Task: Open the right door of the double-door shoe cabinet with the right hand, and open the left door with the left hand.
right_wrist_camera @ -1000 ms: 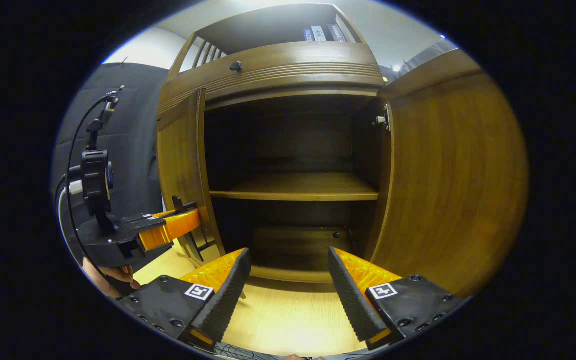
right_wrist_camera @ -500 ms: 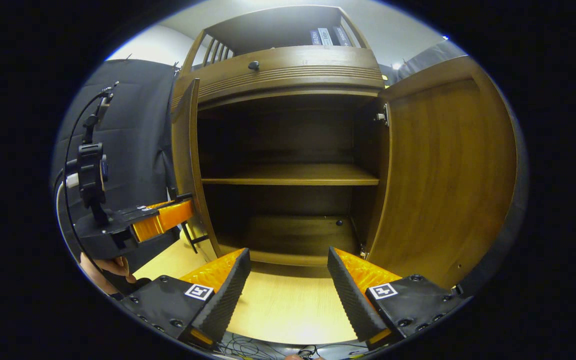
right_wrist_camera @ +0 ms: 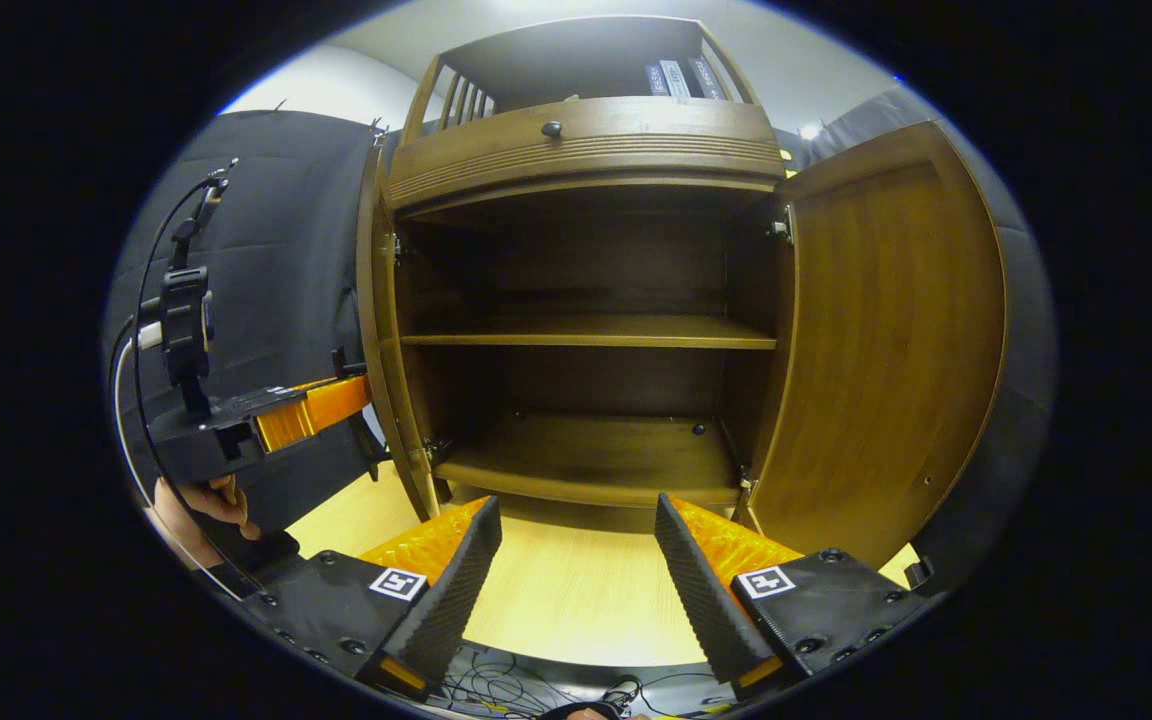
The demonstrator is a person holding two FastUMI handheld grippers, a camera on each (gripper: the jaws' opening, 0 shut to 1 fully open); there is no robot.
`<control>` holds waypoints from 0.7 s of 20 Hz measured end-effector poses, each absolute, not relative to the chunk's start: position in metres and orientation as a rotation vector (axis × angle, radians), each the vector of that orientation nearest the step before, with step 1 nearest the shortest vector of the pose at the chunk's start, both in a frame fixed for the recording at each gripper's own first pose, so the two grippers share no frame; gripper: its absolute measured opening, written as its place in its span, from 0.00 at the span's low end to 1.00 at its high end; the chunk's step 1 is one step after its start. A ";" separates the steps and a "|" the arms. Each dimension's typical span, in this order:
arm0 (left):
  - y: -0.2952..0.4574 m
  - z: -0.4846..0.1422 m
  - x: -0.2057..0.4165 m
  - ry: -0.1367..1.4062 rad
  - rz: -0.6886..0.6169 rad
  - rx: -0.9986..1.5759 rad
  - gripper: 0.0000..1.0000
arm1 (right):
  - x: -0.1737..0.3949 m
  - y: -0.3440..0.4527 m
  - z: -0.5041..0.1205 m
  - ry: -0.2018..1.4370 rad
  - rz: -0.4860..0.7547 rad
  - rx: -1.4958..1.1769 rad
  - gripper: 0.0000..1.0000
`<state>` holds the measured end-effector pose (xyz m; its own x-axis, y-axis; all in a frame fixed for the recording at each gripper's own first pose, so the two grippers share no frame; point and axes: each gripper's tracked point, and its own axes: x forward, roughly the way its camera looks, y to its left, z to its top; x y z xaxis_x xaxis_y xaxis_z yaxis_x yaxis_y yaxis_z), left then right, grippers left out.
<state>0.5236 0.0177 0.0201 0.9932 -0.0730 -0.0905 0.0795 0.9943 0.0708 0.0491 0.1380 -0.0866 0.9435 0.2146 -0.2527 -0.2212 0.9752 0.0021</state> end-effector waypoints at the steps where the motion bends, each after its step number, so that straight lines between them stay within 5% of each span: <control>1: 0.019 0.019 0.524 0.092 -0.065 0.072 0.05 | 0.048 0.141 -0.088 0.257 0.228 -0.027 0.93; 14: 0.029 0.028 0.525 0.069 -0.153 0.121 0.03 | 0.040 0.153 -0.085 0.254 0.233 -0.047 0.97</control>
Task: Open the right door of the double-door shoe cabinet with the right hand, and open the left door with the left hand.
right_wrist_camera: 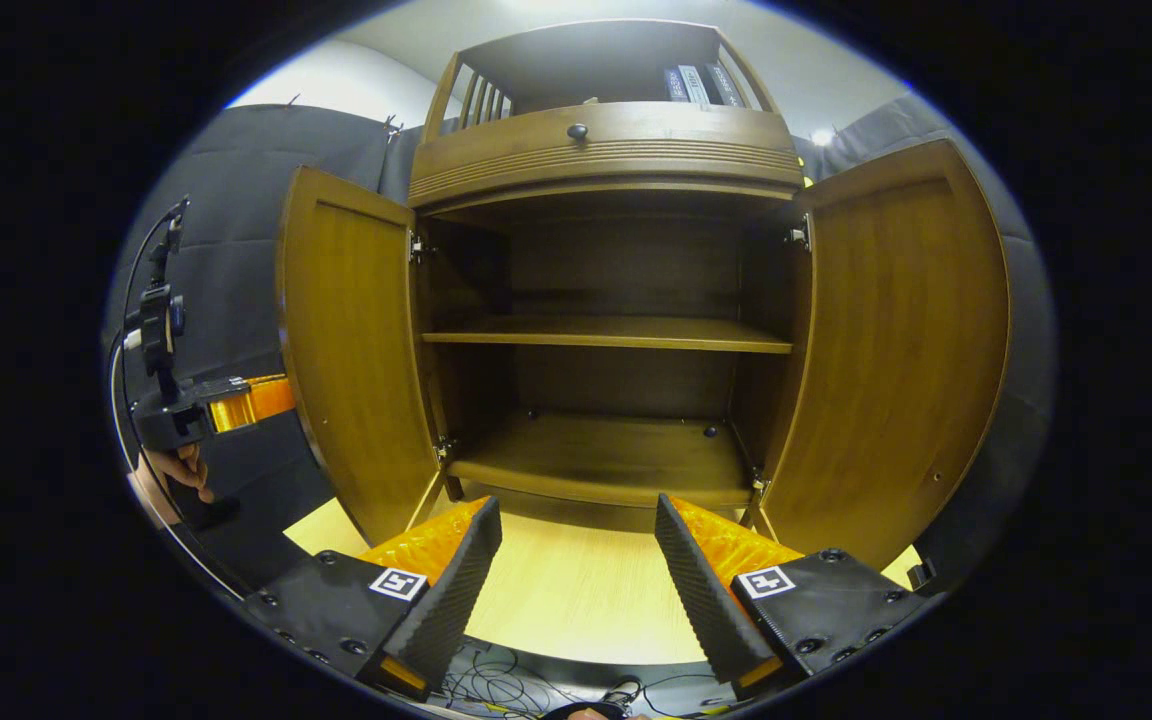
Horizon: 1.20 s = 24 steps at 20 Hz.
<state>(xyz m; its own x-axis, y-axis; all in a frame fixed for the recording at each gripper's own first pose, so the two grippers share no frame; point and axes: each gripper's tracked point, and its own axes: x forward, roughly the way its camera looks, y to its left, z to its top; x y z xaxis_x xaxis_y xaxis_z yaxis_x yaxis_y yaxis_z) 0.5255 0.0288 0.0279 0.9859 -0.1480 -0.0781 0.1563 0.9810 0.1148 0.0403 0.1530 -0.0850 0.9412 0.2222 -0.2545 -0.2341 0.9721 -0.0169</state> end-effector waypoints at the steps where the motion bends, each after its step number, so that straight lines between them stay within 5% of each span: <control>1: 0.032 0.028 0.526 0.072 -0.165 0.108 0.02 | 0.040 0.152 -0.085 0.257 0.230 -0.050 0.97; 11: 0.096 0.037 0.522 0.055 -0.162 0.064 0.02 | 0.044 0.139 -0.072 0.243 0.175 -0.094 0.93; 24: 0.097 0.048 0.516 0.039 -0.176 0.044 0.02 | 0.043 0.088 -0.049 0.230 0.045 -0.107 0.99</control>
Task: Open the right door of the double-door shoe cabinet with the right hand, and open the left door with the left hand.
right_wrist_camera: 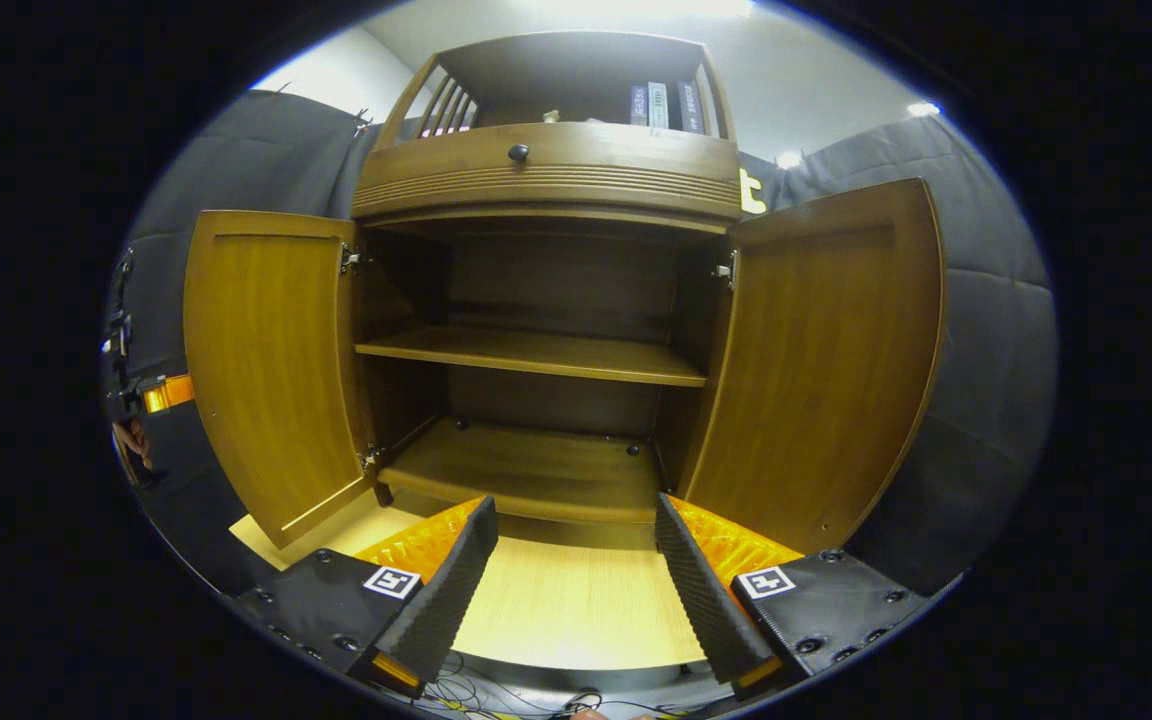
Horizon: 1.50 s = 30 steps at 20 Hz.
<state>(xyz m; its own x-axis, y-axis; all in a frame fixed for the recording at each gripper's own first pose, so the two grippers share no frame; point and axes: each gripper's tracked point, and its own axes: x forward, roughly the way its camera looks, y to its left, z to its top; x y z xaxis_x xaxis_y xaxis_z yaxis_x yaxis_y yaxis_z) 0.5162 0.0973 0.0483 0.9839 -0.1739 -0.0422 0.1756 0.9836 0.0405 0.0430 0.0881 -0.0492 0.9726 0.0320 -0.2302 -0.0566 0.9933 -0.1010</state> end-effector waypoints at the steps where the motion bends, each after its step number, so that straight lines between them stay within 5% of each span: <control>1: 0.097 0.052 0.516 0.039 -0.164 0.044 0.02 | 0.043 0.085 -0.049 0.231 0.042 -0.102 0.99; 12: 0.091 0.116 0.460 -0.047 0.081 0.005 0.05 | 0.050 0.062 -0.033 0.188 0.129 -0.045 0.98; 22: -0.011 0.108 0.433 -0.041 0.208 -0.024 0.94 | 0.020 0.015 -0.003 0.115 0.239 -0.044 0.99; 30: -0.078 0.097 0.433 -0.031 0.180 -0.061 0.94 | 0.002 -0.025 -0.009 0.133 0.251 -0.002 0.96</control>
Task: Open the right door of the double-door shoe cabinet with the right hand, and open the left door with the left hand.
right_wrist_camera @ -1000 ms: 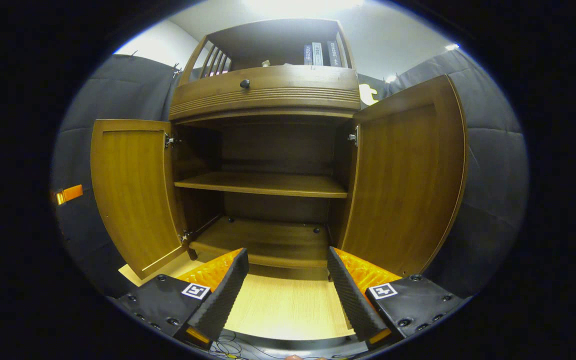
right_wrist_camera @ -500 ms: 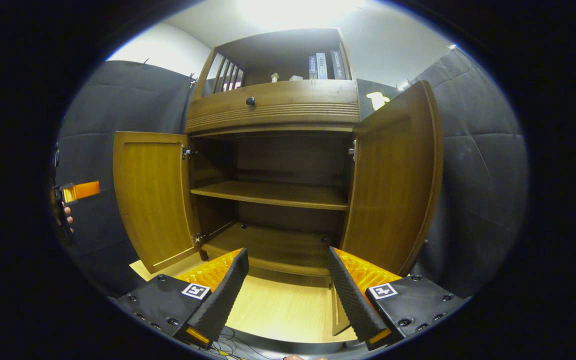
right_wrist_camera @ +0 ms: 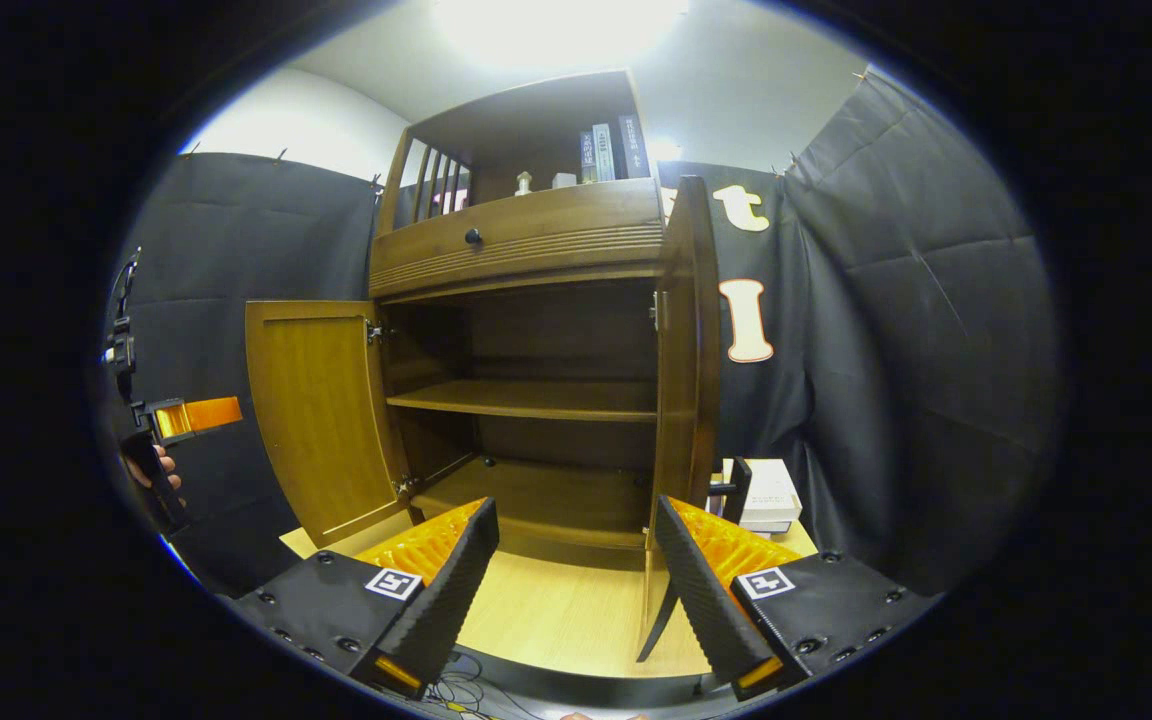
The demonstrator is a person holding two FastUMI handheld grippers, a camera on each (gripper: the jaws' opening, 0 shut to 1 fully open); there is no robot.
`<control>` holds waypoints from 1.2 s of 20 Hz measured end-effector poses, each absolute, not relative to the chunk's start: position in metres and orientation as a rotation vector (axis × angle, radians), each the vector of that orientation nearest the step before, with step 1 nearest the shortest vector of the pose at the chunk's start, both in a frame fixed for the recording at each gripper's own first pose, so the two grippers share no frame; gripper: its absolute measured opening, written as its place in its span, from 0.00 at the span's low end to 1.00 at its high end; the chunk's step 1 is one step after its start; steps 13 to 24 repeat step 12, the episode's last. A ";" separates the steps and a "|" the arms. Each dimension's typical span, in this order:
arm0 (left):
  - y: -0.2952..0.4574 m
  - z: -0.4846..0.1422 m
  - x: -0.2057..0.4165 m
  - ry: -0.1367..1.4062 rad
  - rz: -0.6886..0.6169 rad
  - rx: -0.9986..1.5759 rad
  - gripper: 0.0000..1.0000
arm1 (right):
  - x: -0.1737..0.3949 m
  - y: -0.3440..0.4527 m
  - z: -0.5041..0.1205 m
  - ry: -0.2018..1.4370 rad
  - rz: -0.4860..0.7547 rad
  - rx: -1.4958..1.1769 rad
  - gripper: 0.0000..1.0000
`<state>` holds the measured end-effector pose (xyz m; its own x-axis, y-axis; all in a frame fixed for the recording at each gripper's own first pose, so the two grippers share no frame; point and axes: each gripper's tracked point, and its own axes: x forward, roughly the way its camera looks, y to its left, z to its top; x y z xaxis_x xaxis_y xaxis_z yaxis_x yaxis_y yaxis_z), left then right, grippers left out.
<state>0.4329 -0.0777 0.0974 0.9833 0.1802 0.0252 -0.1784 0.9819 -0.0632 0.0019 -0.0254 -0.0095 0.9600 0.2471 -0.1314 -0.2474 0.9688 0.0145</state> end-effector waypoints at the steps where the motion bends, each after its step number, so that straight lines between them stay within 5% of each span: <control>1: -0.085 0.101 0.438 -0.033 0.165 -0.046 0.94 | 0.000 -0.028 -0.013 0.143 0.242 0.003 0.98; 7: -0.097 0.112 0.478 -0.043 0.101 0.001 0.94 | 0.012 -0.016 -0.010 0.151 0.197 0.035 0.94; 11: -0.100 0.112 0.504 -0.044 0.033 0.040 0.94 | 0.016 0.001 -0.001 0.135 0.154 0.036 1.00; 12: -0.099 0.108 0.509 -0.036 0.019 0.053 0.94 | 0.017 0.007 -0.002 0.135 0.142 0.031 0.94; 24: -0.099 0.108 0.509 -0.036 0.019 0.053 0.94 | 0.017 0.007 -0.002 0.135 0.142 0.031 0.94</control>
